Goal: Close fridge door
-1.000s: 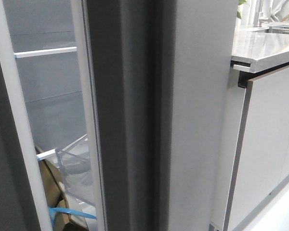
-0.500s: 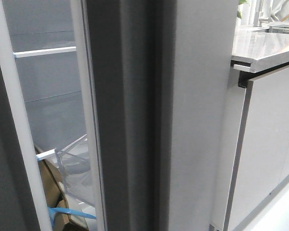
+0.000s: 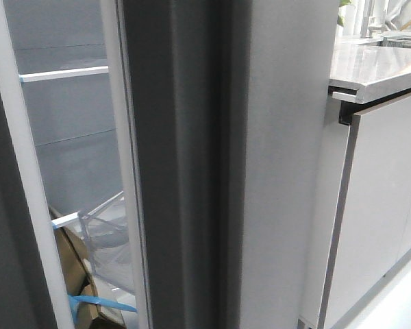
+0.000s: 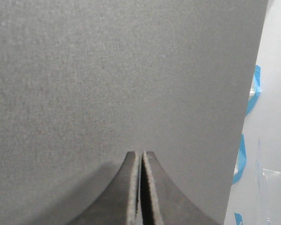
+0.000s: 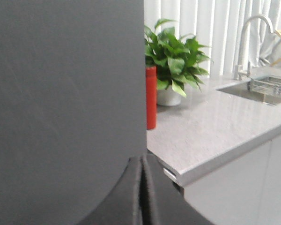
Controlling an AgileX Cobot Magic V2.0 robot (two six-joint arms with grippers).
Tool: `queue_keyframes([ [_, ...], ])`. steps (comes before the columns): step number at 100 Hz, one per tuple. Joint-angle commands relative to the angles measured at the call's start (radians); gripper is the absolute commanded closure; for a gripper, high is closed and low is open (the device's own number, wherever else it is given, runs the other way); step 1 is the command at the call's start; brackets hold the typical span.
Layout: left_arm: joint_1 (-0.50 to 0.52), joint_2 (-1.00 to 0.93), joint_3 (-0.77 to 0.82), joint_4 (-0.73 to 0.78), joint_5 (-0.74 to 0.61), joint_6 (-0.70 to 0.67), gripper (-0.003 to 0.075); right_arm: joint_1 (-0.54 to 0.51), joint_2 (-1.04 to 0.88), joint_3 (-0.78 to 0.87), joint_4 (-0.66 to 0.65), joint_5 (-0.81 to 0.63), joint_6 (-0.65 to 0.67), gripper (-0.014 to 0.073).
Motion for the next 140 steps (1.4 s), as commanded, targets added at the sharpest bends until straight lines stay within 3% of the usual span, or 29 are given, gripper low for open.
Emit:
queue_keyframes([
  [1, -0.008, 0.019, 0.028, -0.002, -0.077, -0.004, 0.0741, 0.028, 0.070, -0.134, 0.021, -0.018, 0.000, 0.0670],
  [22, -0.008, 0.019, 0.028, -0.002, -0.077, -0.004, 0.0741, 0.159, 0.164, -0.265, 0.077, 0.009, 0.000, 0.0670],
  [72, -0.008, 0.019, 0.028, -0.002, -0.077, -0.004, 0.0741, 0.347, 0.246, -0.274, 0.300, -0.004, 0.000, 0.0670],
  [140, -0.008, 0.019, 0.028, -0.002, -0.077, -0.004, 0.0741, 0.476, 0.416, -0.414, 0.310, -0.026, -0.007, 0.0670],
])
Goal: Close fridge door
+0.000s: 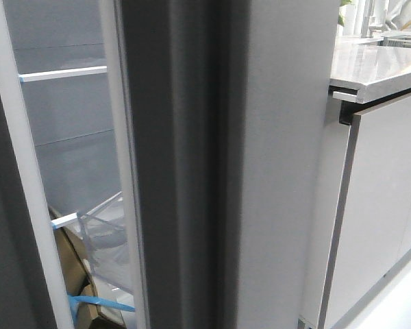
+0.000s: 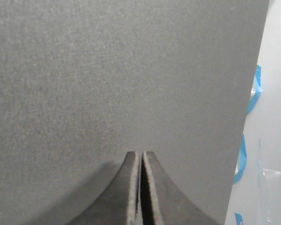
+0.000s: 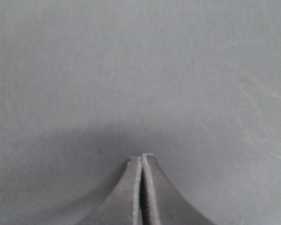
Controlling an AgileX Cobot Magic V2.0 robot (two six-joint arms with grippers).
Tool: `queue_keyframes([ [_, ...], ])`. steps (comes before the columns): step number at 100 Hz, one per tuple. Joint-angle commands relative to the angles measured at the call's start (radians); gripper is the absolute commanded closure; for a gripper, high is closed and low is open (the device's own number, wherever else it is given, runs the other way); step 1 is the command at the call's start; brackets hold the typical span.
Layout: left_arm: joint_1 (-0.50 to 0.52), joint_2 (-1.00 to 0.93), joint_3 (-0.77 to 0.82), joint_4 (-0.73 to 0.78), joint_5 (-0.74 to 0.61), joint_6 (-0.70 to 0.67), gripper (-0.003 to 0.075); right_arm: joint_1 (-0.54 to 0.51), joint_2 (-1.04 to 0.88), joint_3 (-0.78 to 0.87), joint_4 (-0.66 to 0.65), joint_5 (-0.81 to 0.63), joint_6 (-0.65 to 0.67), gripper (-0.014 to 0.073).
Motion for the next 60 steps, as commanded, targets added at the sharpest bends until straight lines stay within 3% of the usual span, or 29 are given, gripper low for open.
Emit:
queue_keyframes([
  [1, -0.008, 0.019, 0.028, -0.002, -0.077, -0.004, 0.0741, 0.011, 0.013, -0.047, 0.006, -0.082, -0.007, 0.0670],
  [60, -0.008, 0.019, 0.028, -0.002, -0.077, -0.004, 0.0741, 0.083, 0.229, -0.213, -0.019, -0.126, -0.077, 0.0670],
])
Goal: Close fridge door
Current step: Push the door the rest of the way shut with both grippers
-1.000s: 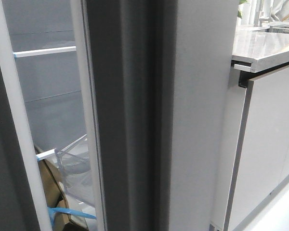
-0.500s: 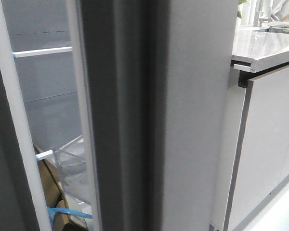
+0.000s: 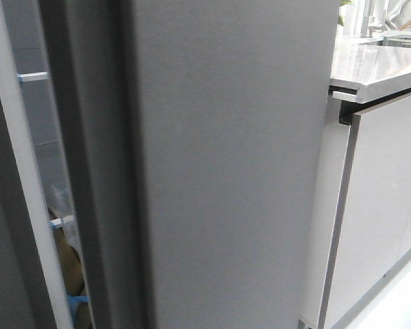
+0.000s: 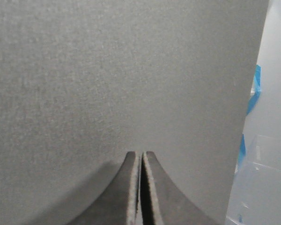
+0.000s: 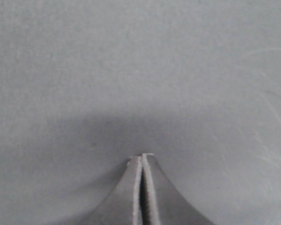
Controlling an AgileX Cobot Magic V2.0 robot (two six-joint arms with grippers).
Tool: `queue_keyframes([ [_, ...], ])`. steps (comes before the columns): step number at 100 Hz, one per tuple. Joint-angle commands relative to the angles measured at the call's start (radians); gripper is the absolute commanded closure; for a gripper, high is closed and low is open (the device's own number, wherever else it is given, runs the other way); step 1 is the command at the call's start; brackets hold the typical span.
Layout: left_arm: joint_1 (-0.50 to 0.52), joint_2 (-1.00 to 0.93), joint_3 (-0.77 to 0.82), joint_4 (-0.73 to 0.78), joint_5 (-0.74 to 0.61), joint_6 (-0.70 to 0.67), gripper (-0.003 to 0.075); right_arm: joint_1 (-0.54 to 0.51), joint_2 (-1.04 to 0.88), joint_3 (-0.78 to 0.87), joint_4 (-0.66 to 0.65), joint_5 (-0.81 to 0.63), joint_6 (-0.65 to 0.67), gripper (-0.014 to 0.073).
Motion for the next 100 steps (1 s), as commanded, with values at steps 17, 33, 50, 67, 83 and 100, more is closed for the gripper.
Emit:
queue_keyframes([
  [17, -0.008, 0.019, 0.028, -0.002, -0.077, -0.004, 0.0741, 0.012, 0.099, -0.084, -0.023, -0.189, -0.013, 0.0670],
  [33, -0.008, 0.019, 0.028, -0.002, -0.077, -0.004, 0.0741, 0.017, 0.159, -0.086, -0.041, -0.267, -0.013, 0.0670],
  [50, -0.008, 0.019, 0.028, -0.002, -0.077, -0.004, 0.0741, 0.023, 0.203, -0.087, -0.049, -0.297, -0.013, 0.0670],
  [67, -0.008, 0.019, 0.028, -0.002, -0.077, -0.004, 0.0741, 0.026, 0.222, -0.087, -0.049, -0.311, -0.013, 0.0670],
  [83, -0.008, 0.019, 0.028, -0.002, -0.077, -0.004, 0.0741, 0.023, 0.222, -0.087, -0.059, -0.321, -0.013, 0.0670],
  [100, -0.008, 0.019, 0.028, -0.002, -0.077, -0.004, 0.0741, 0.012, 0.222, -0.076, -0.059, -0.335, -0.053, 0.0670],
])
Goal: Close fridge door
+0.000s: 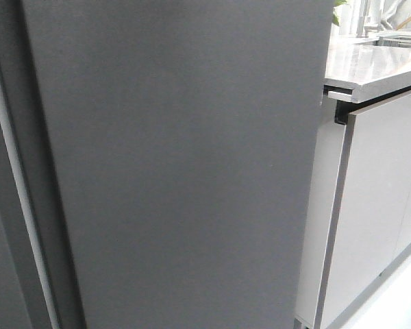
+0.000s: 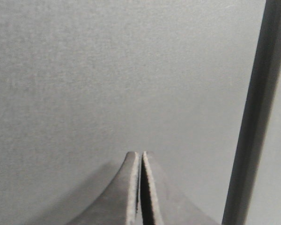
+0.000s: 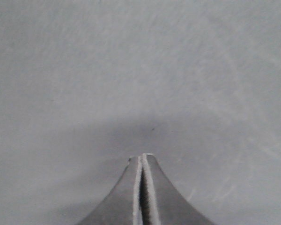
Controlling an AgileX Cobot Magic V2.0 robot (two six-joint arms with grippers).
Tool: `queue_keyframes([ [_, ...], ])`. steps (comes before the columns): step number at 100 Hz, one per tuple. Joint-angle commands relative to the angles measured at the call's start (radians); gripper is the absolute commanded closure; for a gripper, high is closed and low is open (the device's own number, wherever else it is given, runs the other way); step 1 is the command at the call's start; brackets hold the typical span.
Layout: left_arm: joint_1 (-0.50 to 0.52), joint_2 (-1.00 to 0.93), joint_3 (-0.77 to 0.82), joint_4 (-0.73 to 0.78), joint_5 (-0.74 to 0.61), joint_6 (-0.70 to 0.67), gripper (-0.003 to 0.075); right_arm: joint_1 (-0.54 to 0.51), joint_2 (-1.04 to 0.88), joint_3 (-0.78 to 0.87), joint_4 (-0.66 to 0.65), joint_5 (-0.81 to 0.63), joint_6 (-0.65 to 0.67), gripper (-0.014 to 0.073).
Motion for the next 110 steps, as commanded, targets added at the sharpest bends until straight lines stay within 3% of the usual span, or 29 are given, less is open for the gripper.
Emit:
queue_keyframes([
  [1, -0.008, 0.019, 0.028, -0.002, -0.077, -0.004, 0.0741, -0.009, -0.043, -0.017, -0.012, -0.086, -0.040, 0.0670],
  [33, -0.008, 0.019, 0.028, -0.002, -0.077, -0.004, 0.0741, -0.122, -0.190, 0.182, -0.012, -0.106, -0.055, 0.0670],
  [110, -0.008, 0.019, 0.028, -0.002, -0.077, -0.004, 0.0741, -0.595, -0.757, 0.651, -0.047, -0.098, -0.048, 0.0670],
])
